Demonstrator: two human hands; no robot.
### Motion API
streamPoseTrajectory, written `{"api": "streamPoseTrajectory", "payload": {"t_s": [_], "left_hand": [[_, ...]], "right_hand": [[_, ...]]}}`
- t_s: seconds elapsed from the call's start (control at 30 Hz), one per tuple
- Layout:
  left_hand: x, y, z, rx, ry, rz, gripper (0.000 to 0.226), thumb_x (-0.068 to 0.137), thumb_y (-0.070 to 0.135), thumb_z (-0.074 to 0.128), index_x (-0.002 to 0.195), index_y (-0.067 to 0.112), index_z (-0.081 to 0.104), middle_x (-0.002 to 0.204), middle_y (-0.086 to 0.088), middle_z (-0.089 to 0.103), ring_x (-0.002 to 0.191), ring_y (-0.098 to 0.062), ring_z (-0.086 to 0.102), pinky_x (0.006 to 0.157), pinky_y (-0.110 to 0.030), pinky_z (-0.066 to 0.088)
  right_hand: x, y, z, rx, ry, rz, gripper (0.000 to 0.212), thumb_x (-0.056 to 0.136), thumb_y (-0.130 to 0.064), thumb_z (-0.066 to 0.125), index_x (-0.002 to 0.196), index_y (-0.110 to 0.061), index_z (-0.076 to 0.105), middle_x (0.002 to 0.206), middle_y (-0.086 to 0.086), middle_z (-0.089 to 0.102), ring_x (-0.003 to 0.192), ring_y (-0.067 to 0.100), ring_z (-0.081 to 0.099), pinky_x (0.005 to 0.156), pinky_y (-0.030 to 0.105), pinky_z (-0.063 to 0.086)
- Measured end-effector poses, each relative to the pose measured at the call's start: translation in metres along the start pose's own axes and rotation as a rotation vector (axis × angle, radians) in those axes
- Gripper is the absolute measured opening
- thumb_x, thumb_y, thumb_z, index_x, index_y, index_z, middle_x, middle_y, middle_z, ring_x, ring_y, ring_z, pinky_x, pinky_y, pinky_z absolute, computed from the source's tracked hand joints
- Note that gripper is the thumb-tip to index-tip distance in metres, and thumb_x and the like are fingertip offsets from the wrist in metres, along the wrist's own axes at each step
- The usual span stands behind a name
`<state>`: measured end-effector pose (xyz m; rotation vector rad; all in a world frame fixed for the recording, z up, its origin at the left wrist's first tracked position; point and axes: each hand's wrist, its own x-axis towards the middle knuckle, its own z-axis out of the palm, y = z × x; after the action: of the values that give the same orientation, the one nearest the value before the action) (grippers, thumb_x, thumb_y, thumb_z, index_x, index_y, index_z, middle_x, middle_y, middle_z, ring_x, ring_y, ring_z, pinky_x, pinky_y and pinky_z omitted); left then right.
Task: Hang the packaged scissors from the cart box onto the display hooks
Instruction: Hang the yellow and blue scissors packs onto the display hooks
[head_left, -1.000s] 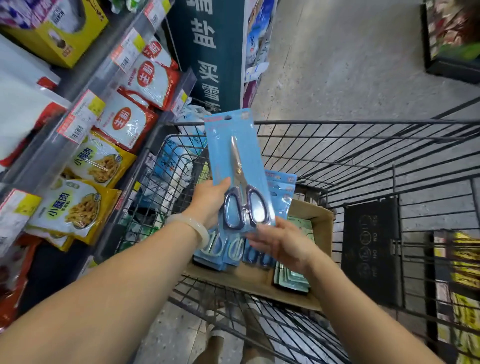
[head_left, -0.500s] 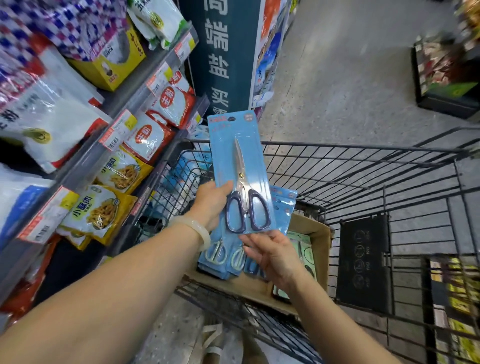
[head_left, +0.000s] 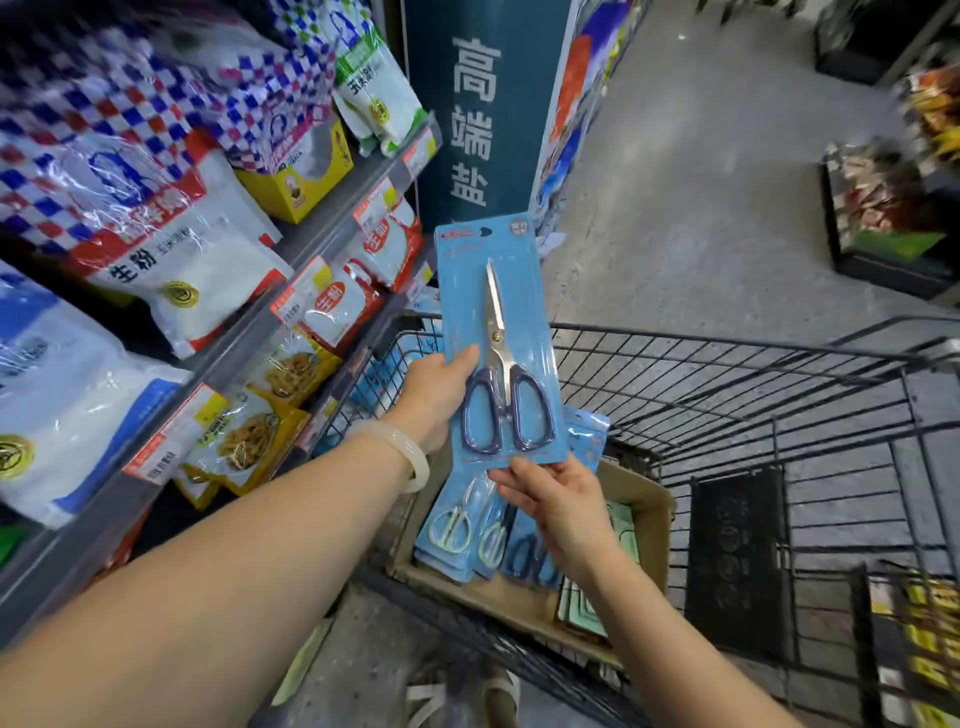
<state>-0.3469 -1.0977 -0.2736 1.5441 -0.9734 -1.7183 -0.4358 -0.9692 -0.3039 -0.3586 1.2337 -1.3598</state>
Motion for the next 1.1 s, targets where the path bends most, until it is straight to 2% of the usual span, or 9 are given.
{"api": "streamPoseTrajectory", "payload": {"t_s": [0.13,0.2,0.3,0.4,0.53,0.63,0.77,0.93,1.1], "left_hand": [[0.0,-0.001,-0.001,0.034,-0.006,0.022,0.015,0.092,0.025,0.058,0.095,0.01,0.063,0.102,-0.016,0.069,0.092,-0.033,0.066,0.087,-0.047,0.055],[-0.002,-0.002,0.001,0.031,-0.012,0.039,0.015,0.092,0.018,0.059,0.102,0.007,0.062,0.103,-0.015,0.068,0.09,-0.03,0.066,0.087,-0.045,0.054],[0.0,-0.004,0.003,0.015,-0.017,0.057,0.021,0.089,0.006,0.06,0.11,0.005,0.06,0.097,-0.009,0.068,0.089,-0.027,0.065,0.083,-0.04,0.054],[-0.001,-0.005,0.004,-0.011,-0.042,0.041,0.022,0.089,0.003,0.06,0.11,0.007,0.058,0.089,-0.004,0.067,0.078,-0.02,0.065,0.074,-0.034,0.054],[0.001,-0.005,0.001,-0.075,-0.056,-0.01,0.024,0.09,0.001,0.057,0.114,0.004,0.057,0.101,-0.012,0.067,0.086,-0.027,0.065,0.08,-0.039,0.055],[0.005,-0.004,-0.002,-0.118,-0.048,-0.052,0.018,0.091,0.0,0.056,0.108,0.004,0.059,0.093,-0.011,0.066,0.077,-0.023,0.063,0.079,-0.038,0.055],[0.008,-0.005,-0.001,-0.109,-0.027,-0.097,0.029,0.09,0.003,0.059,0.118,-0.003,0.056,0.106,-0.019,0.065,0.083,-0.029,0.063,0.086,-0.045,0.054],[0.006,-0.008,0.005,-0.159,-0.046,-0.118,0.021,0.092,0.004,0.056,0.113,0.001,0.057,0.088,-0.01,0.064,0.07,-0.021,0.061,0.071,-0.033,0.053],[0.008,-0.009,0.008,-0.151,-0.042,-0.136,0.024,0.092,0.007,0.057,0.115,0.0,0.058,0.093,-0.011,0.066,0.073,-0.021,0.062,0.075,-0.035,0.055]], "right_hand": [[-0.001,0.0,0.003,0.031,0.039,0.028,0.011,0.09,0.003,0.052,0.09,-0.005,0.058,0.07,0.003,0.073,0.066,0.011,0.071,0.064,0.02,0.058],[0.0,0.001,0.004,0.095,0.103,0.065,0.011,0.091,0.002,0.051,0.085,-0.006,0.056,0.072,0.007,0.071,0.065,0.011,0.07,0.066,0.02,0.058],[0.001,0.004,0.007,0.214,0.208,0.124,0.02,0.091,0.003,0.05,0.075,-0.008,0.052,0.065,0.007,0.07,0.059,0.012,0.07,0.059,0.019,0.058],[0.0,0.007,0.01,0.207,0.25,0.15,0.021,0.091,0.0,0.051,0.073,-0.011,0.052,0.063,0.002,0.069,0.056,0.008,0.068,0.048,0.015,0.052],[-0.002,0.009,0.004,0.157,0.186,0.1,0.019,0.091,-0.001,0.053,0.077,-0.014,0.05,0.072,0.003,0.069,0.066,0.008,0.069,0.049,0.018,0.05],[-0.002,0.008,-0.001,0.108,0.113,0.054,0.015,0.09,0.001,0.053,0.081,-0.011,0.05,0.071,0.003,0.071,0.07,0.011,0.07,0.054,0.02,0.053],[0.0,0.008,-0.006,0.087,0.085,0.015,0.012,0.09,0.0,0.053,0.082,-0.009,0.051,0.07,0.004,0.071,0.068,0.012,0.07,0.06,0.02,0.056],[0.004,0.008,-0.012,0.053,0.111,0.0,0.013,0.089,0.001,0.054,0.079,-0.007,0.052,0.066,0.004,0.071,0.064,0.012,0.07,0.06,0.019,0.057],[0.007,0.007,-0.016,0.037,0.11,0.009,0.014,0.088,0.004,0.055,0.078,-0.006,0.052,0.065,0.006,0.071,0.064,0.013,0.071,0.06,0.02,0.057]]}}
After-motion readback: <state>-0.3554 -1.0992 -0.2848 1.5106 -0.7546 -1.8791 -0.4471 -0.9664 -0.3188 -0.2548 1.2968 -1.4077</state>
